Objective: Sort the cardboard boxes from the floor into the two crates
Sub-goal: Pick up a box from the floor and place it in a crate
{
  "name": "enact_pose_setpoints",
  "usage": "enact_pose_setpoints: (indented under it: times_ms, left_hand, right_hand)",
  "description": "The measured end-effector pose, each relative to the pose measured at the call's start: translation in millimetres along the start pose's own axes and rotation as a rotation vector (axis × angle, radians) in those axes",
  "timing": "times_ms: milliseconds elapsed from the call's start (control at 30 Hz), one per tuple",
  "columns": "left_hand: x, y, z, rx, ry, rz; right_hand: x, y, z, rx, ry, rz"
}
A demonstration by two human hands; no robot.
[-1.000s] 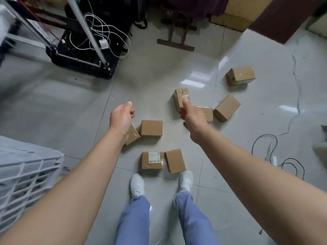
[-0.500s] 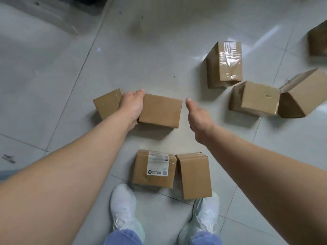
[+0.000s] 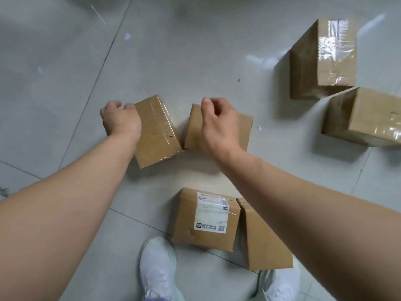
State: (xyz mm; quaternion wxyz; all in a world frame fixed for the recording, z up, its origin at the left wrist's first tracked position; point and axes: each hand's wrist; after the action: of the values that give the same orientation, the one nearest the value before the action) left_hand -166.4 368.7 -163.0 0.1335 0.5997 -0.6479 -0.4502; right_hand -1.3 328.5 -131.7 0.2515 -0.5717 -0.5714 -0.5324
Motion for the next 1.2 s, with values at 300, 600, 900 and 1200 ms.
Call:
enact_pose_setpoints:
  times_ms: [300, 600, 900, 1200]
  left_hand:
    - [1, 12, 27, 0.257, -0.123, 0.286]
    - [21, 37, 29, 0.299, 0.039, 0.12]
    - [-42, 131, -57, 0.253, 0.215, -0.297]
    - [-122, 282, -224, 0.423, 0.305, -0.558]
  right_hand:
    - [-10, -45, -28, 0.602, -0.672, -0.04]
    - [-4, -55, -30, 0.353, -0.696, 0.184]
    - [146, -8, -33, 0.165, -0.367, 0.042]
    - [356, 104, -92, 0.125, -0.154, 0.081]
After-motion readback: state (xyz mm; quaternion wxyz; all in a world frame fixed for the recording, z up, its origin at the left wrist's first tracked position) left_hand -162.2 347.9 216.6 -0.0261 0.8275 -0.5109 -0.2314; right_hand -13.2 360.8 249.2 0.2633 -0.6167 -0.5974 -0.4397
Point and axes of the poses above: each hand's wrist, its own z-axis towards the middle knuckle, its own y-axis out of the back of the hand, x = y × z, and after that the axes turned 15 degrees about y, right-handed
